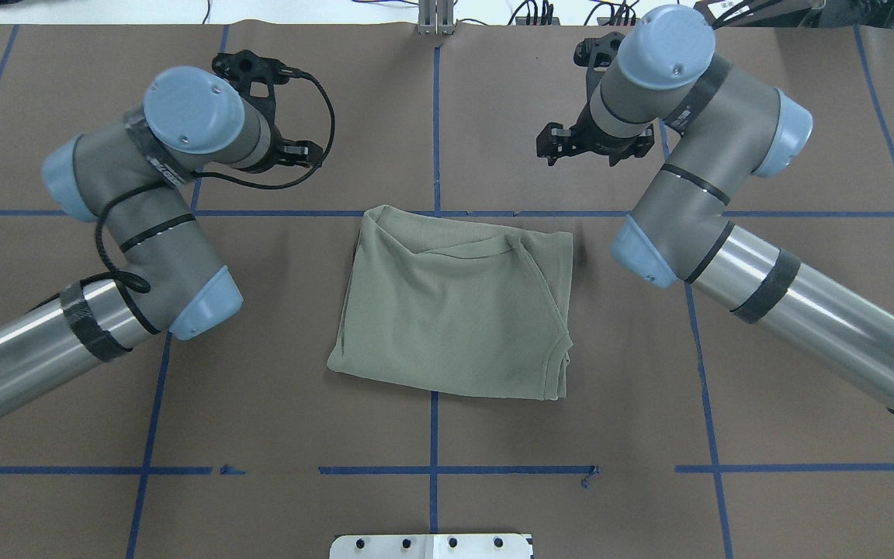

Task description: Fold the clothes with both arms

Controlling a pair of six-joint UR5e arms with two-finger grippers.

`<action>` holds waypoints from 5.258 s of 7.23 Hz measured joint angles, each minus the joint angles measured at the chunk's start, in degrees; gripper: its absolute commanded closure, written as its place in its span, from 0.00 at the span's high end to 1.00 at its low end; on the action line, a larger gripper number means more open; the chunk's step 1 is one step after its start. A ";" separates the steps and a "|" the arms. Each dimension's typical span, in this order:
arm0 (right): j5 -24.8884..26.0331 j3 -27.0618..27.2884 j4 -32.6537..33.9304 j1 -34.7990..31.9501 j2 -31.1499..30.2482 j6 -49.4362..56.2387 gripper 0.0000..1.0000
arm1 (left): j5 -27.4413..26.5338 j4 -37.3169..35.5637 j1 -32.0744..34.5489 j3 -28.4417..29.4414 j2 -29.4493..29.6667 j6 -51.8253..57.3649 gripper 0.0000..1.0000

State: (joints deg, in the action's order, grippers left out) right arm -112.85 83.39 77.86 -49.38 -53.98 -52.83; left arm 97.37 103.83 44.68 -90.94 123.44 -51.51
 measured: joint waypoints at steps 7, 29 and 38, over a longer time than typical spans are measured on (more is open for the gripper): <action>-15.96 6.30 12.73 -34.55 -24.42 56.57 1.00 | 23.92 -4.56 35.43 -11.16 -24.13 50.87 1.00; -21.95 7.56 10.76 -43.43 -38.42 59.90 1.00 | 35.21 -2.15 45.32 -9.16 -43.04 50.24 1.00; -21.20 8.24 10.67 -43.30 -38.51 59.79 1.00 | 35.68 -2.14 45.32 -8.53 -43.68 50.19 1.00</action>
State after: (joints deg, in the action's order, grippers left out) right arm -134.04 91.63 88.53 -92.69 -92.48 6.96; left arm 133.05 101.70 90.00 -99.47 79.76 -1.32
